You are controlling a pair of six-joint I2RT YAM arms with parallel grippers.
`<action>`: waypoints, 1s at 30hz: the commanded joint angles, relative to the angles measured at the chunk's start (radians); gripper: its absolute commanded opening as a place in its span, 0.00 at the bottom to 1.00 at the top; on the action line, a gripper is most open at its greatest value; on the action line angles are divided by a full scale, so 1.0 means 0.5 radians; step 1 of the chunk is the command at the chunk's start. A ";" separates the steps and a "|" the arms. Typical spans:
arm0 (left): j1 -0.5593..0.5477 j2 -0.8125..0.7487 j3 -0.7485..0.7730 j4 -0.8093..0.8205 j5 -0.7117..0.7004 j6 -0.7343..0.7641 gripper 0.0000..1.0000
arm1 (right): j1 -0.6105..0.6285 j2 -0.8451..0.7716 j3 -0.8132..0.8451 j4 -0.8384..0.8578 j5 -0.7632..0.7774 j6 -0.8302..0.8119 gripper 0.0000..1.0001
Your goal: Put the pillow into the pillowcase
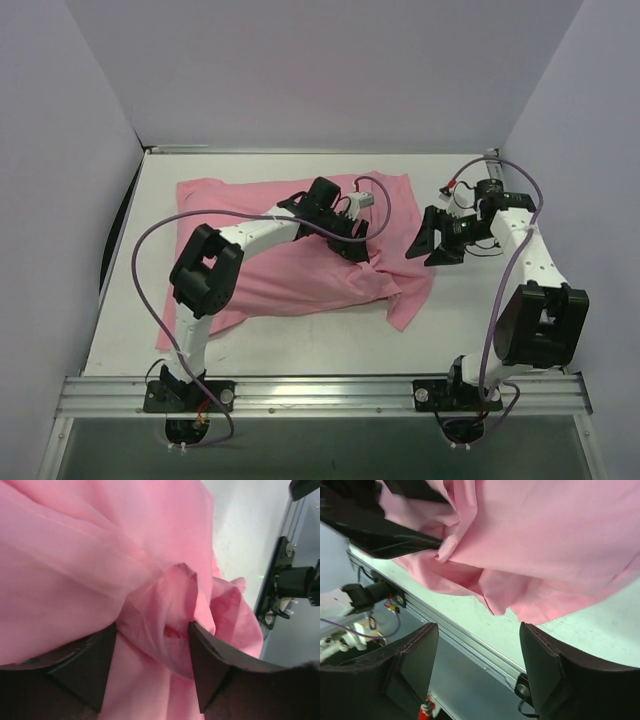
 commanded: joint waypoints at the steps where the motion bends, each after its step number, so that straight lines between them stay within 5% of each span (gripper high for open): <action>1: 0.154 -0.305 0.075 -0.110 0.135 0.098 0.72 | 0.088 -0.142 0.081 -0.222 0.141 -0.220 0.67; 4: 0.262 -0.670 -0.035 -0.263 0.156 0.181 0.97 | 0.278 -0.234 0.017 -0.133 0.396 -0.345 0.69; 9: 0.838 -1.113 -0.381 -0.918 0.202 0.496 0.97 | 0.637 -0.501 -0.213 0.140 0.886 -0.462 0.83; 15: 1.718 -1.490 -0.637 -1.780 0.034 1.508 0.97 | 1.005 -0.483 -0.398 0.232 1.488 -0.551 0.85; 18: 1.931 -1.595 -0.845 -1.987 -0.193 1.926 0.98 | 1.018 -0.394 -0.486 0.266 1.657 -0.524 0.85; 21: 2.170 -1.708 -1.097 -2.006 -0.392 2.233 0.97 | 1.015 -0.326 -0.581 0.388 1.704 -0.466 0.85; 30: 2.232 -1.785 -1.662 -1.507 -0.730 2.191 0.97 | 1.100 -0.057 -0.736 0.742 1.489 -0.236 0.88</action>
